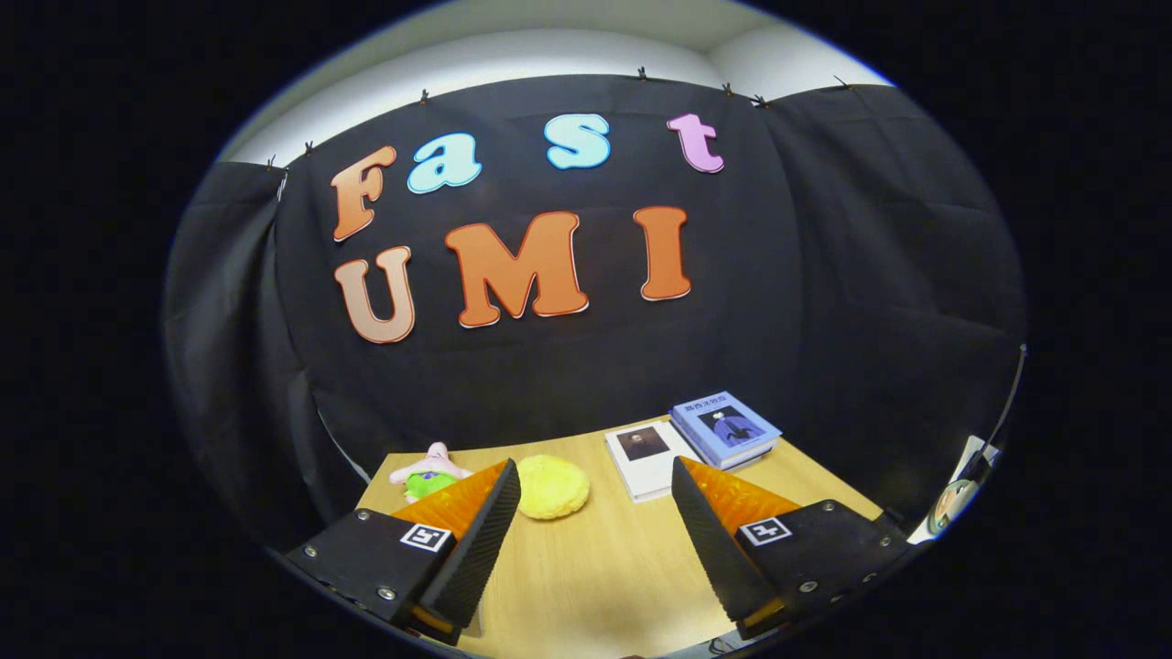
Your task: Open the storage box then place both shoes into the box .Put the left shoe in first, then the right shoe, with the right side of both shoes facing outward in a uniform manner.
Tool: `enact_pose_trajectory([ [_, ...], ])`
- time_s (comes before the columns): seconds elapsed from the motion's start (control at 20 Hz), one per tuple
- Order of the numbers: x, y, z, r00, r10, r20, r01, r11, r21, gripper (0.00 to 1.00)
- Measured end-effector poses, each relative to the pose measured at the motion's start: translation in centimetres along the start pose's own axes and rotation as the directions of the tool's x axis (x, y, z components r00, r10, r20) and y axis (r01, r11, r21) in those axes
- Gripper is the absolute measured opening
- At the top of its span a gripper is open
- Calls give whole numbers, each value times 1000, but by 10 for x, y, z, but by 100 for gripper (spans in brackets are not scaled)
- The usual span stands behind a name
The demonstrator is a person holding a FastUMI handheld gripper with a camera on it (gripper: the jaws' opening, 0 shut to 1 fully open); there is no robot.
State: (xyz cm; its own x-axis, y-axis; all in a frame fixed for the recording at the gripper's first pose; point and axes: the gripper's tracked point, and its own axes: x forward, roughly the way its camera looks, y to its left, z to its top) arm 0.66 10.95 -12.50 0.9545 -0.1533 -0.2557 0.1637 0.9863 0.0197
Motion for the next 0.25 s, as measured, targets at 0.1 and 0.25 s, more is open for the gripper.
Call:
enact_pose_trajectory([
  [0.1, -1, -20, 16, 1000, 3, 23, -3, 1000, -3, 98],
  [0.25, 1, -53, 39, 998, 10, 60, -9, 1000, -4, 98],
])
